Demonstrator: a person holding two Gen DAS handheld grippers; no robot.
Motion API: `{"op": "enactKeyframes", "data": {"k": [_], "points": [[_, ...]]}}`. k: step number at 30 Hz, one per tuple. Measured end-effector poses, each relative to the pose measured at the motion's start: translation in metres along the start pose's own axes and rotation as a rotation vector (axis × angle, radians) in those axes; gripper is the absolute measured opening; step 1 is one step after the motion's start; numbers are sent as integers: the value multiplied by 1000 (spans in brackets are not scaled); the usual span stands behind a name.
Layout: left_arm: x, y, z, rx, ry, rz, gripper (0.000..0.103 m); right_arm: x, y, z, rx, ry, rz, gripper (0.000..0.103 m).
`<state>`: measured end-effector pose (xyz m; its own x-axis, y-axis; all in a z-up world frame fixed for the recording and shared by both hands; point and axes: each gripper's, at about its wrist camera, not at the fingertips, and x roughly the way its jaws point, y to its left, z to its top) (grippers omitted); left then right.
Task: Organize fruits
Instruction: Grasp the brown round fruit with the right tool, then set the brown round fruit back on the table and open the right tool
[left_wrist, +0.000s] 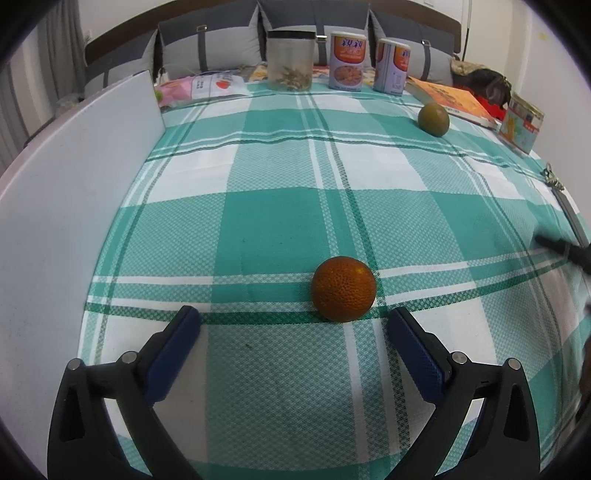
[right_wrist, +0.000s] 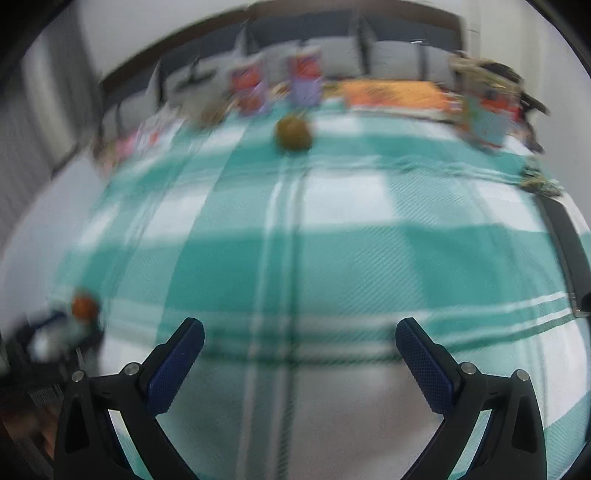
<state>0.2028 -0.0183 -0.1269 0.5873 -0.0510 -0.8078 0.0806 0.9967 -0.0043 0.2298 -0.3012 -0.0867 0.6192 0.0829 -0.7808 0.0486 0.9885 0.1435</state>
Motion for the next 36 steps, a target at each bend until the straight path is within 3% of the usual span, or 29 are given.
{"op": "enactKeyframes", "data": {"k": [3, 8, 10, 12, 15, 16, 19, 27, 31, 36], "points": [[0, 0, 0, 0, 0, 0, 102, 5, -5, 40, 17, -28, 6, 103], [0, 0, 0, 0, 0, 0, 102, 63, 31, 121, -181, -21, -10, 101], [0, 0, 0, 0, 0, 0, 102, 95, 41, 142, -204, 12, -4, 92], [0, -1, 0, 0, 0, 0, 102, 124, 43, 156, -191, 60, -29, 91], [0, -1, 0, 0, 0, -1, 102, 149, 43, 162, -184, 108, -49, 79], [0, 0, 0, 1, 0, -1, 102, 153, 46, 162, -198, 114, -52, 67], [0, -1, 0, 1, 0, 0, 102, 155, 47, 160, -236, 110, -59, 47], [0, 0, 0, 2, 0, 1, 103, 98, 37, 134, -191, 96, 72, 47], [0, 0, 0, 2, 0, 0, 103, 42, 39, 92, -197, 125, 148, 47], [0, 0, 0, 3, 0, -1, 103, -7, 46, 28, -183, 171, 166, 47]]}}
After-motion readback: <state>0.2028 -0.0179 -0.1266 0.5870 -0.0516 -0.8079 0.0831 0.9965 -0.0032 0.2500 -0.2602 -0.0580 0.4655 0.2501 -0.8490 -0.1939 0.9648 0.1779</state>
